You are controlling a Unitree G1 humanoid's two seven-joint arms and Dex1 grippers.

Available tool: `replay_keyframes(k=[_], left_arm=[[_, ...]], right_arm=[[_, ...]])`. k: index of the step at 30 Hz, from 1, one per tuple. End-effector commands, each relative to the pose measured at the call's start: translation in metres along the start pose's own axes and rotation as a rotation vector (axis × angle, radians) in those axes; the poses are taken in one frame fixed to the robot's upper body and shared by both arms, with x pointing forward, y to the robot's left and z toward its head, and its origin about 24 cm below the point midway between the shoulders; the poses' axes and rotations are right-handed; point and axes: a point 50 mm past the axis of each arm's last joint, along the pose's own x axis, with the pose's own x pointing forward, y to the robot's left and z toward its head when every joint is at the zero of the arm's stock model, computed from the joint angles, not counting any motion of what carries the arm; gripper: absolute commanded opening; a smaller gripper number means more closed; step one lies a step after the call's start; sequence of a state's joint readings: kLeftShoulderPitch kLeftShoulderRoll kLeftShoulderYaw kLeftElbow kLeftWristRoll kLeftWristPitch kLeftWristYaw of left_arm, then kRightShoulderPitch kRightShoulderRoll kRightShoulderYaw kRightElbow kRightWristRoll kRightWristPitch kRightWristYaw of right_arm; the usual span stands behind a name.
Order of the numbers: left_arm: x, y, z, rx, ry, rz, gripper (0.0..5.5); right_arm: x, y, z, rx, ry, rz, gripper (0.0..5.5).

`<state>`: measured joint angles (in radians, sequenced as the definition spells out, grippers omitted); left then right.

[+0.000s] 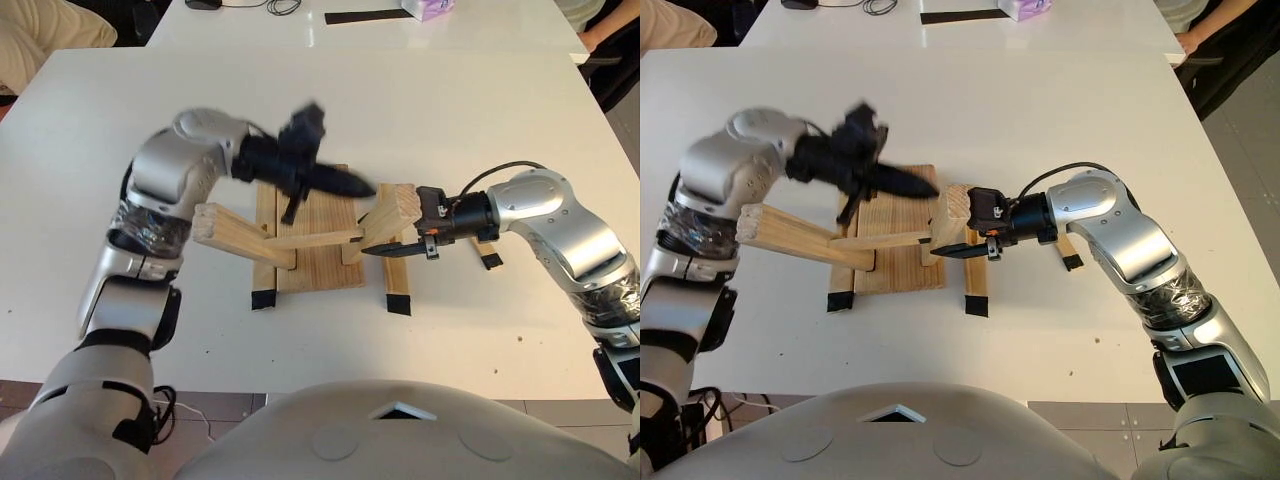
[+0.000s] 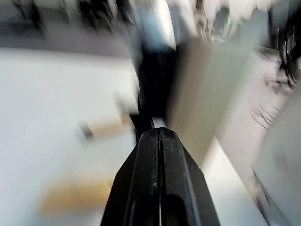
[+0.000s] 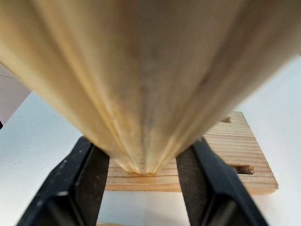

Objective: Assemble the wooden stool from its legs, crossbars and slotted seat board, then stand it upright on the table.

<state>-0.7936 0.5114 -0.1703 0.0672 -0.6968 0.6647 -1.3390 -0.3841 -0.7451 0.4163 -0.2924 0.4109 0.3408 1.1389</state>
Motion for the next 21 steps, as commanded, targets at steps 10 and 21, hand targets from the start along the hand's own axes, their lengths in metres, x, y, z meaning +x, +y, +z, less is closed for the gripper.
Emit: replay_keyframes(k=[10,21], left_arm=[[-0.150,-0.038,-0.018,0.218,0.423,0.645,0.86],[-0.173,-0.098,-0.054,0.011,0.516,0.471,1.06]], right_arm=[[-0.007,0.025,-0.032,0.138,0.148,-0.026,2.03],[-0.015,0.031,-0.036,0.160,0.165,-0.060,2.03]])
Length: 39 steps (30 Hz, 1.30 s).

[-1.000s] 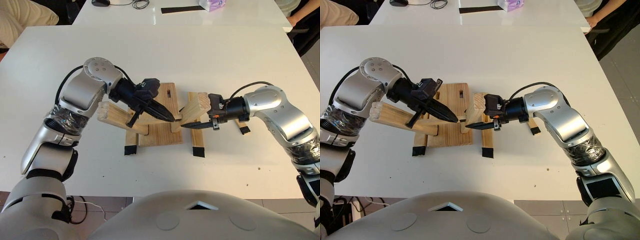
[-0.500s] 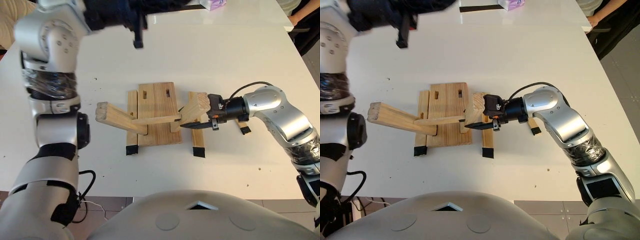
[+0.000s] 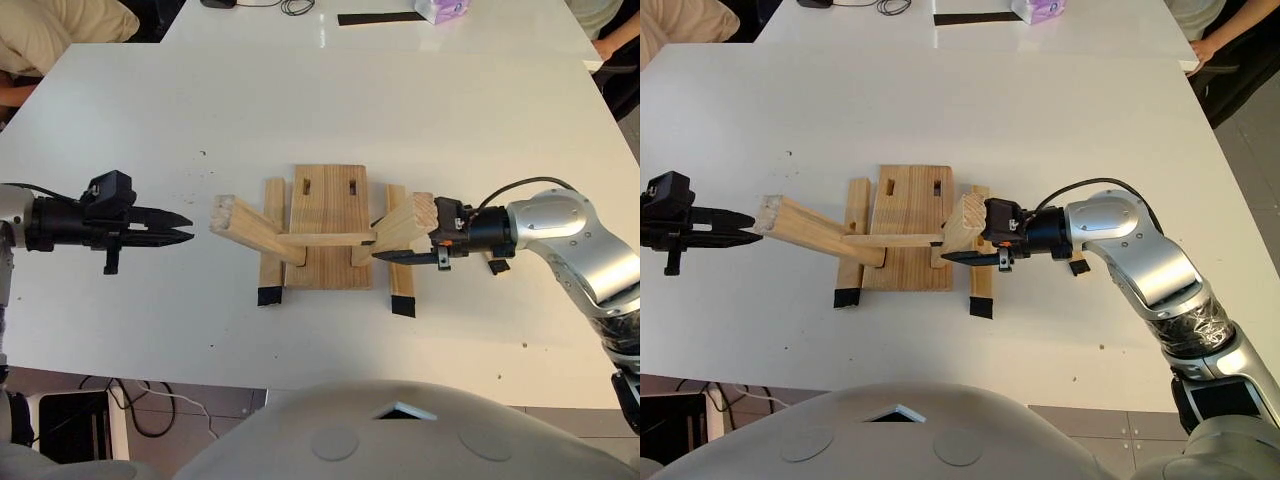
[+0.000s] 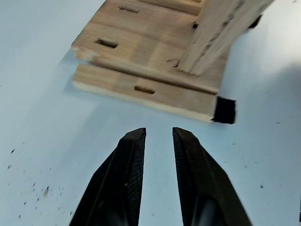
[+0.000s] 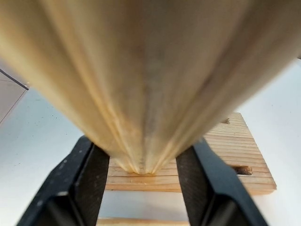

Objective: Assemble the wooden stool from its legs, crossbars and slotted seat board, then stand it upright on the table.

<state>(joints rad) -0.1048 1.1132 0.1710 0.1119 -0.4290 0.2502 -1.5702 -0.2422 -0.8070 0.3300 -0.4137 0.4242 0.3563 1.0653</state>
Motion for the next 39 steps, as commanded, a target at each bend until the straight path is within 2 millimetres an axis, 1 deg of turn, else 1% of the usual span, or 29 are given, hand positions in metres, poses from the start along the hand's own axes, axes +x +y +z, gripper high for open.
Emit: replay_keyframes(k=[1,3,6,10,12,15,21,25,34,37,39], left_arm=[[0.014,-0.003,0.018,0.080,-0.112,0.023,1.06],[0.023,-0.011,0.019,0.080,-0.121,-0.009,1.06],[0.031,-0.022,0.014,0.069,-0.098,-0.059,1.06],[0.038,-0.026,0.018,0.068,-0.113,-0.084,1.06],[0.043,-0.025,0.023,0.069,-0.138,-0.081,1.06],[0.044,-0.030,0.031,0.060,-0.168,-0.105,1.06],[0.045,-0.041,0.055,0.062,-0.218,-0.205,1.06],[0.054,-0.042,0.066,0.083,-0.234,-0.245,1.06],[0.080,-0.047,0.069,0.120,-0.198,-0.325,1.06],[0.090,-0.051,0.072,0.136,-0.194,-0.374,1.06],[0.097,-0.056,0.069,0.142,-0.183,-0.408,1.06]], right_arm=[[-0.002,0.012,-0.032,0.128,0.161,0.033,2.03],[-0.003,0.010,-0.031,0.124,0.163,0.036,2.03],[-0.003,0.009,-0.031,0.120,0.165,0.041,2.03],[-0.003,0.008,-0.031,0.118,0.166,0.044,2.03],[-0.002,0.007,-0.030,0.114,0.164,0.046,2.03],[0.000,0.006,-0.029,0.108,0.162,0.052,2.03],[0.000,0.006,-0.030,0.109,0.164,0.060,2.03],[0.003,0.006,-0.029,0.106,0.163,0.073,2.03],[0.014,0.003,-0.024,0.081,0.160,0.132,2.03],[0.018,0.002,-0.023,0.075,0.158,0.148,2.03],[0.022,0.001,-0.023,0.072,0.154,0.157,2.03]])
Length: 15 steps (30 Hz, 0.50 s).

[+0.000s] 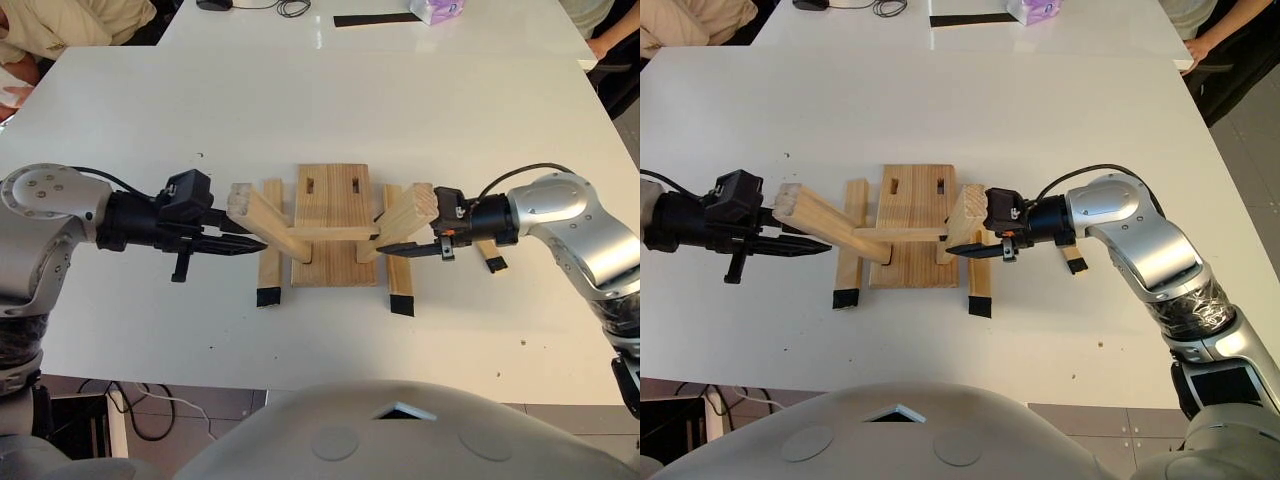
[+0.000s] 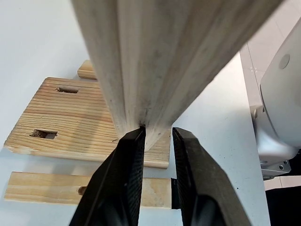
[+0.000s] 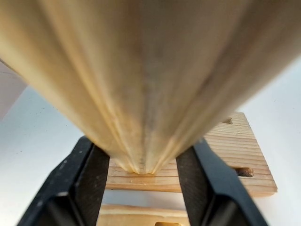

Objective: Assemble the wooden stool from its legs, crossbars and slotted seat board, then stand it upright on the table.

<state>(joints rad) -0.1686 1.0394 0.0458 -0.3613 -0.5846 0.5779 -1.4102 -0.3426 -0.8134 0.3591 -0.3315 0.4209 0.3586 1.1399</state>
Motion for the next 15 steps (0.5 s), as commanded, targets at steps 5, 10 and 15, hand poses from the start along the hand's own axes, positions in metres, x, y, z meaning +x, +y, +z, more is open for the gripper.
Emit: replay_keyframes(k=[5,10,15], left_arm=[[0.046,-0.014,0.005,0.062,-0.075,-0.204,1.06],[0.048,-0.006,0.007,0.073,-0.091,-0.167,1.06],[0.038,0.006,0.004,0.063,-0.092,-0.064,1.06]], right_arm=[[0.034,0.016,-0.023,0.087,0.106,0.130,2.03],[0.035,0.016,-0.024,0.088,0.100,0.129,2.03],[0.022,0.010,-0.021,0.081,0.087,0.058,2.03]])
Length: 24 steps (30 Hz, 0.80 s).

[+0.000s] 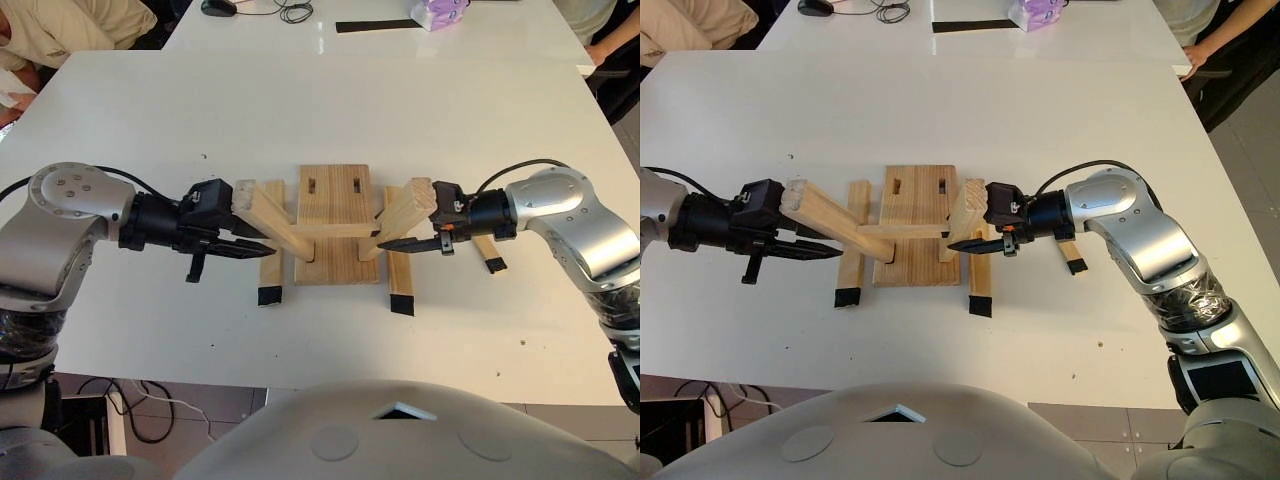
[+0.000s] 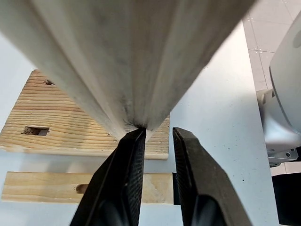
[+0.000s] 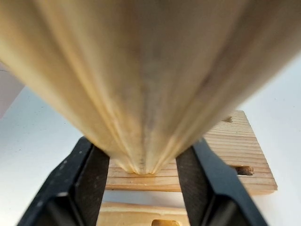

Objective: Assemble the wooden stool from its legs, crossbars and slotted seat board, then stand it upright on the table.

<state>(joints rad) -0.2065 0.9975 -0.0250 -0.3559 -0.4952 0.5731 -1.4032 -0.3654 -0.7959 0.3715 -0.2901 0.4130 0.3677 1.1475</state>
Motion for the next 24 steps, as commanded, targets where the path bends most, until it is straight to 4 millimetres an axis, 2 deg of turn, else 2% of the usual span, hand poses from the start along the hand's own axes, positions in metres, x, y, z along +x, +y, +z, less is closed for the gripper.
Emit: replay_keyframes(k=[1,6,9,10,15,19,24], left_arm=[[0.022,0.004,0.007,0.043,-0.138,-0.049,1.06],[0.011,0.011,-0.005,0.006,-0.121,0.000,1.06],[0.007,0.010,-0.016,-0.008,-0.091,0.027,1.06],[0.006,0.011,-0.020,-0.011,-0.079,0.039,1.06],[-0.001,0.013,-0.033,-0.014,-0.030,0.093,1.06],[-0.009,0.012,-0.040,-0.028,-0.016,0.174,1.06],[0.001,-0.006,-0.049,-0.092,-0.074,0.216,1.06]], right_arm=[[0.016,0.012,-0.016,0.059,0.076,0.030,2.03],[-0.006,-0.001,-0.007,0.036,0.054,-0.063,2.03],[-0.011,-0.006,-0.001,0.028,0.027,-0.082,2.03],[-0.011,-0.006,0.001,0.027,0.016,-0.082,2.40],[-0.017,-0.003,0.004,0.030,0.015,-0.078,3.02],[-0.034,0.002,0.000,0.045,0.062,-0.101,3.02],[-0.053,0.010,-0.028,0.069,0.186,-0.212,3.02]])
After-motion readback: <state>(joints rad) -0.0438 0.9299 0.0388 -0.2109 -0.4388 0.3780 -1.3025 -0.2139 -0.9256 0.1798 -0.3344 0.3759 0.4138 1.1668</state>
